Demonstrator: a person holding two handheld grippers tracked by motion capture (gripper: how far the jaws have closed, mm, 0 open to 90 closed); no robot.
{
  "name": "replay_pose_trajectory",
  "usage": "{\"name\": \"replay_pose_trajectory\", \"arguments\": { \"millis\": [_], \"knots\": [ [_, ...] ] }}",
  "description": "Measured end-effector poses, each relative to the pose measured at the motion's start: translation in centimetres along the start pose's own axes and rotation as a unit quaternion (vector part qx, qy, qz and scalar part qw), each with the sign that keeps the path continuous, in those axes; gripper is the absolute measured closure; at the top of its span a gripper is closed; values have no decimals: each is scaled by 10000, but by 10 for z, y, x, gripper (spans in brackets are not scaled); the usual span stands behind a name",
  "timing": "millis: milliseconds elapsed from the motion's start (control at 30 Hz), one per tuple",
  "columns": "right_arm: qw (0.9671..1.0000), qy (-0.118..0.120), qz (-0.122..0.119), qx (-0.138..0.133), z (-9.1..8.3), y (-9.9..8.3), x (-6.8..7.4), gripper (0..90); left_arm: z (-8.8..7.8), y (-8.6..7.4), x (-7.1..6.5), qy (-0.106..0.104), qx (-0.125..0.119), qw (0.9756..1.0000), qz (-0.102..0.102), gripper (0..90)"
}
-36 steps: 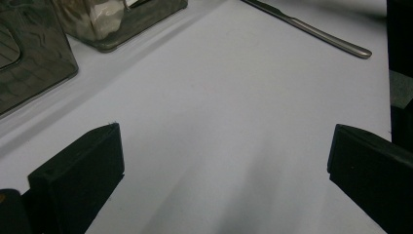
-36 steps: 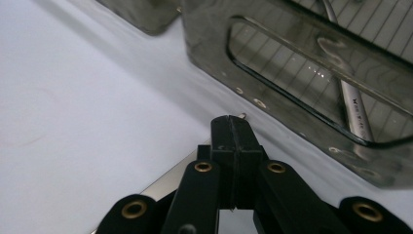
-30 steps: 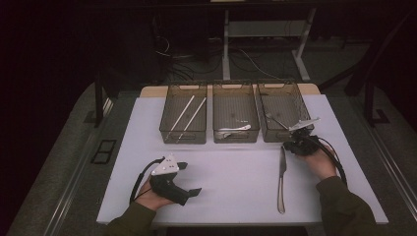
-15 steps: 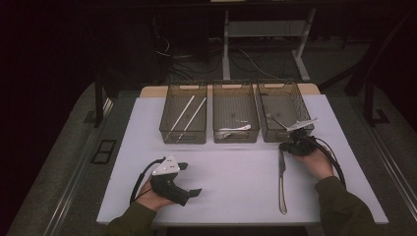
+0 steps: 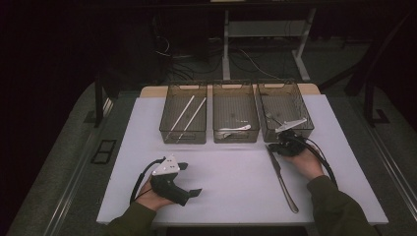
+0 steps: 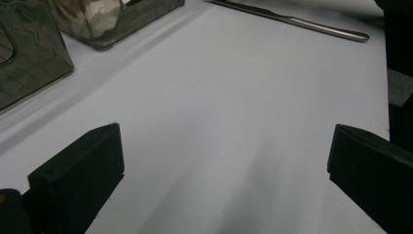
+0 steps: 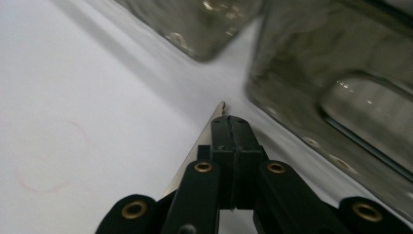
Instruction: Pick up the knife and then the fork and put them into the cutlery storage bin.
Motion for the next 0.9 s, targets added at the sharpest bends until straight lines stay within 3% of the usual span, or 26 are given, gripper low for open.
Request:
{"name": "replay_pose_trajectory", "arguments": {
  "millis": [267,467,533,600,700,900],
  "knots": [
    [9992,291,-289,-11,6,11,24,898,0,0,0,-1,-13,10000,12,0],
    [9955,644,-701,37,11,19,51,898,0,0,0,2,-16,10000,10,0],
    [9948,520,-867,80,10,22,56,897,-1,0,-1,1,-20,10000,6,0],
    [9946,611,-844,25,9,23,57,893,-1,0,-1,5,-23,10000,8,0],
    [9948,564,-847,-19,0,25,53,800,-1,0,0,2,-22,10000,9,0],
    [9948,812,-604,131,-25,19,43,564,-1,0,0,15,-12,10000,13,0]
  ]
}}
Point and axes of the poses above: each handheld gripper's, and its own axes: z roughly forward along the jaws, y roughly out of its top, x roughly to its left, the point moved 2 cm from there along z, roughly forward along the jaws, and after that the axes turned 7 degrees about -y, right-handed, at the moved point
